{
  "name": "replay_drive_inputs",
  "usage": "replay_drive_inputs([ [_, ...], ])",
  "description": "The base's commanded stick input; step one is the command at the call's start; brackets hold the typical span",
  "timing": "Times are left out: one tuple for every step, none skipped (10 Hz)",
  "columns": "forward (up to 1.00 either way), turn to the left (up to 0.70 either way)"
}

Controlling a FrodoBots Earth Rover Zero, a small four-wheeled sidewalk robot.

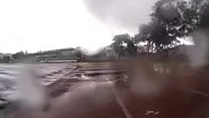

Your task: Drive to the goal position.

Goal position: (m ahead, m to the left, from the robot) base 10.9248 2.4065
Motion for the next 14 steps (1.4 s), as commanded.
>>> replay_drive_inputs([
  [0.45,0.00],
  [0.45,0.00],
  [0.45,0.00],
  [0.45,0.00],
  [0.45,0.00],
  [0.45,0.00],
  [0.45,0.00],
  [0.45,0.00],
  [0.45,0.00],
  [0.45,0.00],
  [0.45,0.00],
  [0.45,0.00],
  [0.45,0.00],
  [0.45,0.00],
])
